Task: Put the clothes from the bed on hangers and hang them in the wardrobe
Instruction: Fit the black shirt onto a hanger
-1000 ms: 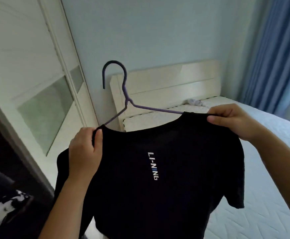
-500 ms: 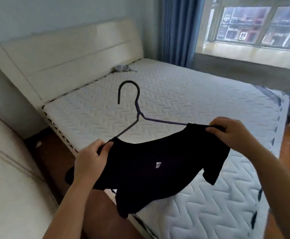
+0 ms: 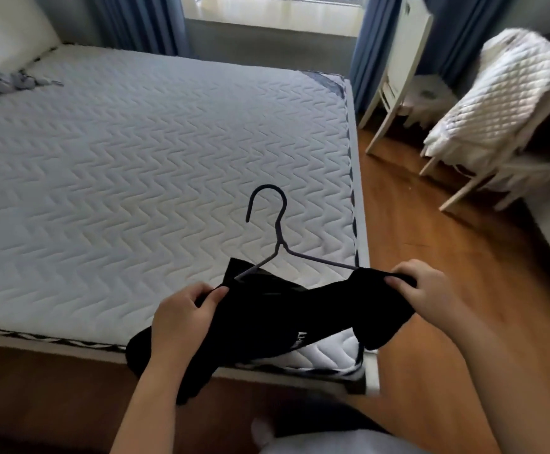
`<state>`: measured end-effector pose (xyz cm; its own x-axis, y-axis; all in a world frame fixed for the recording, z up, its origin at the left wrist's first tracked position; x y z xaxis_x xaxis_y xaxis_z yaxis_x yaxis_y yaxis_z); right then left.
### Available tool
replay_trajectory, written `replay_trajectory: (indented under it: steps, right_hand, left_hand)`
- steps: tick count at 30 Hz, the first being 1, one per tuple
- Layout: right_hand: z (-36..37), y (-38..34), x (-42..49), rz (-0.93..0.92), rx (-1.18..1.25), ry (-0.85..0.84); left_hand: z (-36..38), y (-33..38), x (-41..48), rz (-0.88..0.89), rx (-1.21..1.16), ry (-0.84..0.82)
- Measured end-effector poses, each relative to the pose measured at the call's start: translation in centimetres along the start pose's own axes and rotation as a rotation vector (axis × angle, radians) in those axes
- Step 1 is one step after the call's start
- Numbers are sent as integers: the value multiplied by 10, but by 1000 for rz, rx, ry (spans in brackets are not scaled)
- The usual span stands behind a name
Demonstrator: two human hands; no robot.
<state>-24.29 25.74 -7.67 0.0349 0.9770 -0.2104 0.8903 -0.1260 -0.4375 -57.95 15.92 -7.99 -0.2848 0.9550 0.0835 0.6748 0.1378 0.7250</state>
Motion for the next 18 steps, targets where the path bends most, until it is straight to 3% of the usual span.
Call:
replay_trajectory:
  steps: [5,13,18]
  right_hand:
    - [3,5,-21,101,-17,-16]
    - [11,-31,-17,21,-107,17]
    - [-1,-18,-12,43,-92,12]
  left_hand:
    - [6,-8,-8,18,-23,-64]
    - [-3,-31,-9,-74,-48,-29]
    - [11,-18,-2,-30,-68,-52]
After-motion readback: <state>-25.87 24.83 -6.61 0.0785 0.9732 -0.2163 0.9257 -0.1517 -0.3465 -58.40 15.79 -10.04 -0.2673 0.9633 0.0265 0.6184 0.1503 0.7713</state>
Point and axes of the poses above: each hand's wrist, its own x-axis towards the middle knuckle, its own z-axis out of the palm, y = z × x, the point moved 1 cm from there along x, towards the middle knuckle, and after that the axes turned 13 degrees about z, right-handed, at the moved point
